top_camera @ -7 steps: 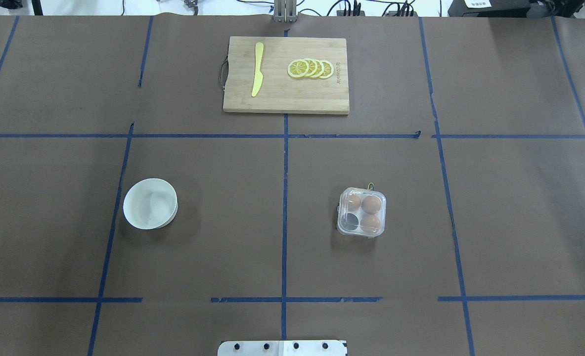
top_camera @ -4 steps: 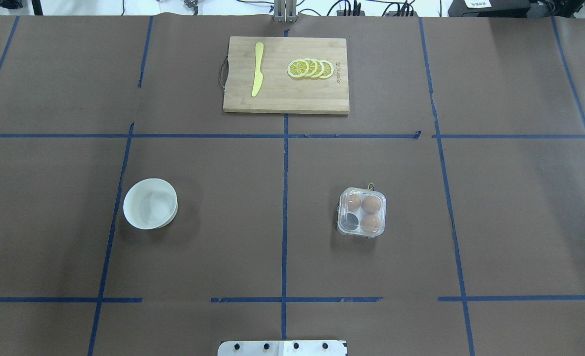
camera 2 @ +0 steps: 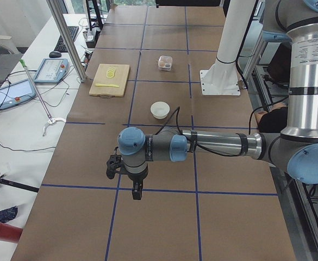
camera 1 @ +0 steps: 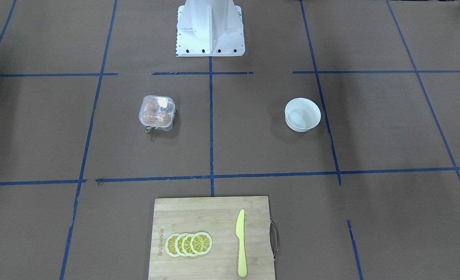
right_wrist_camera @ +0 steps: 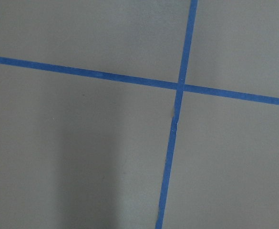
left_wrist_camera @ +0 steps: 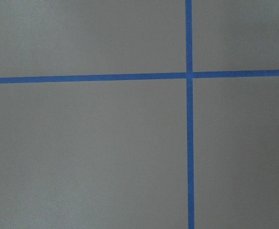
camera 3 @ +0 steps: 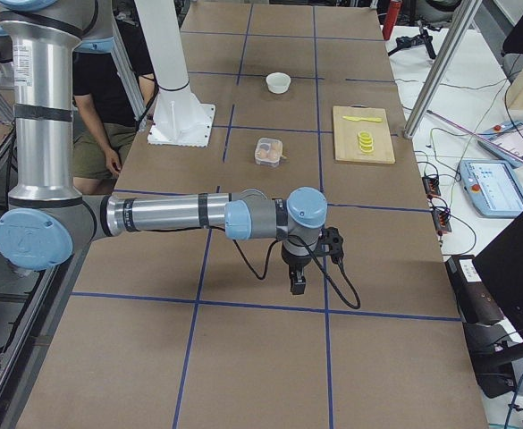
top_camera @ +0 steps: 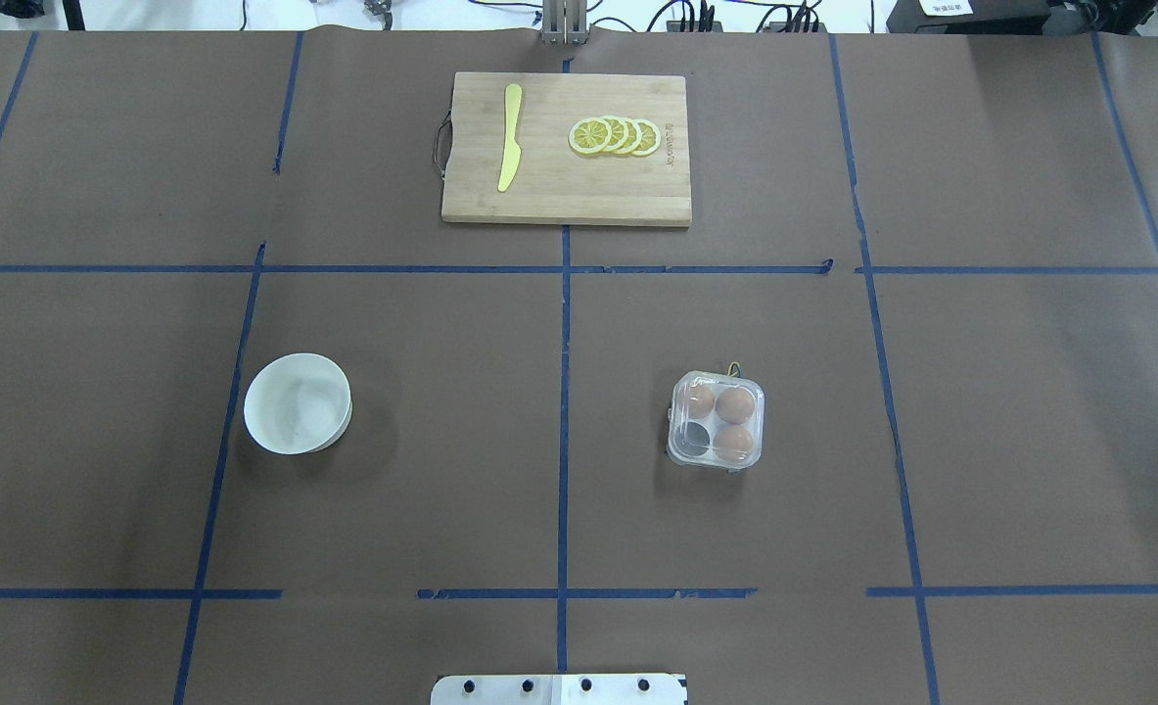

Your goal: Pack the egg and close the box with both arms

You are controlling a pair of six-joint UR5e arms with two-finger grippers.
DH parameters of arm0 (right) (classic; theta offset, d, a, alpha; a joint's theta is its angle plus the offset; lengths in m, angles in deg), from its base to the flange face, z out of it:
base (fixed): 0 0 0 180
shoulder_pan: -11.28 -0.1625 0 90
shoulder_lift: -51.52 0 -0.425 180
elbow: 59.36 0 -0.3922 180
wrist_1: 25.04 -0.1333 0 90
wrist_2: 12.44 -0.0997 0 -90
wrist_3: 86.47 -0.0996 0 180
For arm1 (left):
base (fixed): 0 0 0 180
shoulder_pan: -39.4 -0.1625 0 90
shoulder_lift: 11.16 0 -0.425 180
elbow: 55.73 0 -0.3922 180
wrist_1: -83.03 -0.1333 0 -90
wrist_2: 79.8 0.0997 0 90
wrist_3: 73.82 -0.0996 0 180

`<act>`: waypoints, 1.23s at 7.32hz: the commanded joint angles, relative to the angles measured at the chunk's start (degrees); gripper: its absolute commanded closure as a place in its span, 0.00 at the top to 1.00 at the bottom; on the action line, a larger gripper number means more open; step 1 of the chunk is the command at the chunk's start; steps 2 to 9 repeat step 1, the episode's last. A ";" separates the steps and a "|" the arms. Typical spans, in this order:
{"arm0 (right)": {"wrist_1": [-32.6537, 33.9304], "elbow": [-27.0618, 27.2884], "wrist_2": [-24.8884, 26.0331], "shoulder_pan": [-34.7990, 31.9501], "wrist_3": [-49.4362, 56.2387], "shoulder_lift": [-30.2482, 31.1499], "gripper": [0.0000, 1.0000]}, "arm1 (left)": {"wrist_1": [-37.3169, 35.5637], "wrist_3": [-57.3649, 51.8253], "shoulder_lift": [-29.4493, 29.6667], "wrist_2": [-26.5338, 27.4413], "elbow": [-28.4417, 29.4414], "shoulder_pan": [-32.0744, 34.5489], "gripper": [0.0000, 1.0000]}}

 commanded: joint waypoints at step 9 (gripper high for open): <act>-0.03 -0.01 -1.10 0.00 0.00 0.00 1.00 | -0.02 0.00 -0.04 0.03 -0.05 0.00 1.00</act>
